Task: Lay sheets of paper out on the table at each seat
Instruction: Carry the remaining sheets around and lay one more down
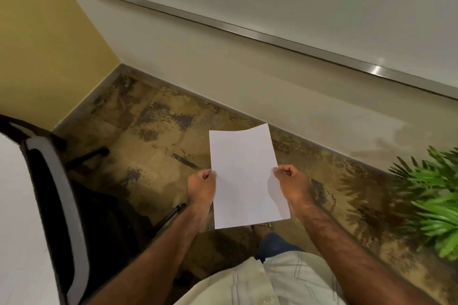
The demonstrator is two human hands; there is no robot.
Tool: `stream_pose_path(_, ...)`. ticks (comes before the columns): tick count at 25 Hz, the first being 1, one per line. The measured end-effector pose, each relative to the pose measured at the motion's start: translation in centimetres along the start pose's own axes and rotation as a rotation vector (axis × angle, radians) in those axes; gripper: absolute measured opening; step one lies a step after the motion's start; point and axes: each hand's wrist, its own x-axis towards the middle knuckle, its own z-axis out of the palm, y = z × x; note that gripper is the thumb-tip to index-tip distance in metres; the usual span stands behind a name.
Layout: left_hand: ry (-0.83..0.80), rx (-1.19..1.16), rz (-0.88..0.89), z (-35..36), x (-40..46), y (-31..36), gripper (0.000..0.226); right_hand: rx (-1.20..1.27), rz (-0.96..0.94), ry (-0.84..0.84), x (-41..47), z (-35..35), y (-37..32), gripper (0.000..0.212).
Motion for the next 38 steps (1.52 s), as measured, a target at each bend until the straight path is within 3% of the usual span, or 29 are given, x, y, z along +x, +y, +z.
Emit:
stream_pose_path(7,0.165,-0.071,-0.055,2.1,7.0,6.5,0.015,-0.059,-0.05,-0.134,8.6,2.0,-9.2,0.016)
stream_pose_path(12,0.221,-0.098,-0.111,1.8,13.5,9.2,0.015,-0.143,-0.071,-0.211,14.0,7.3,-13.9,0.019)
stream_pose_path(25,0.379,-0.21,-0.134,-7.2,33.4,17.7,0.014,-0.287,-0.258,-0.339,25.5,28.8,-30.7,0.006)
stream_pose_path(38,0.705,-0.393,-0.272,-19.4,44.8,22.0,0.015,-0.448,-0.376,-0.747,28.3,52.8,-44.8,0.003)
